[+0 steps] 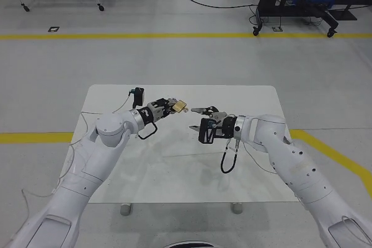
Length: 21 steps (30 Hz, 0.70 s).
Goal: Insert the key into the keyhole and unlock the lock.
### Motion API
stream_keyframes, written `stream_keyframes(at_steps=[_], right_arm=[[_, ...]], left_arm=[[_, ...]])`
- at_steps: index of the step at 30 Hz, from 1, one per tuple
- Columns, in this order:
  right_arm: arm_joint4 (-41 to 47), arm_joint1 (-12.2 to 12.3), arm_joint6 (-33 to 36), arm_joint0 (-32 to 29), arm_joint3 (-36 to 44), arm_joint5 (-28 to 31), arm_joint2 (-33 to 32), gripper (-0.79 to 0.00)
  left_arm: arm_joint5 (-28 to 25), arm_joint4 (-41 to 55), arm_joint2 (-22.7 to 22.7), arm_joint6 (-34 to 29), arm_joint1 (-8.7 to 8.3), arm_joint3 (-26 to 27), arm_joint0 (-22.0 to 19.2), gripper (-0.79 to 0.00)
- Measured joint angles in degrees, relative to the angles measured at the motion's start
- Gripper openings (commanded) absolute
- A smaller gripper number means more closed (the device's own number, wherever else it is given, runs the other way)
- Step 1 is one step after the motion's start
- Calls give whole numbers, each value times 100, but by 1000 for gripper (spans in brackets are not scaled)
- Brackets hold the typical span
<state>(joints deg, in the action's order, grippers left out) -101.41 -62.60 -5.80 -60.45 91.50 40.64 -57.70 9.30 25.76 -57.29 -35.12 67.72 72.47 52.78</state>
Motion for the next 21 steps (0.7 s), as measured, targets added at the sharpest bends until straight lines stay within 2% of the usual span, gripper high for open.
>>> stream_keyframes(at_steps=[6, 17, 19, 21], right_arm=[[-401, -50, -75, 106, -118, -418, 215, -413], [-467, -156, 230, 332, -339, -527, 464, -468], [-479, -169, 282, 348, -348, -557, 483, -511], [-493, -179, 300, 356, -345, -591, 494, -631]], left_arm=[[47, -57, 4, -84, 20, -38, -19, -785], [74, -134, -26, -187, 40, 49, 35, -785], [71, -129, -47, -220, 41, 52, 51, -785], [69, -112, -65, -258, 43, 52, 63, -785]])
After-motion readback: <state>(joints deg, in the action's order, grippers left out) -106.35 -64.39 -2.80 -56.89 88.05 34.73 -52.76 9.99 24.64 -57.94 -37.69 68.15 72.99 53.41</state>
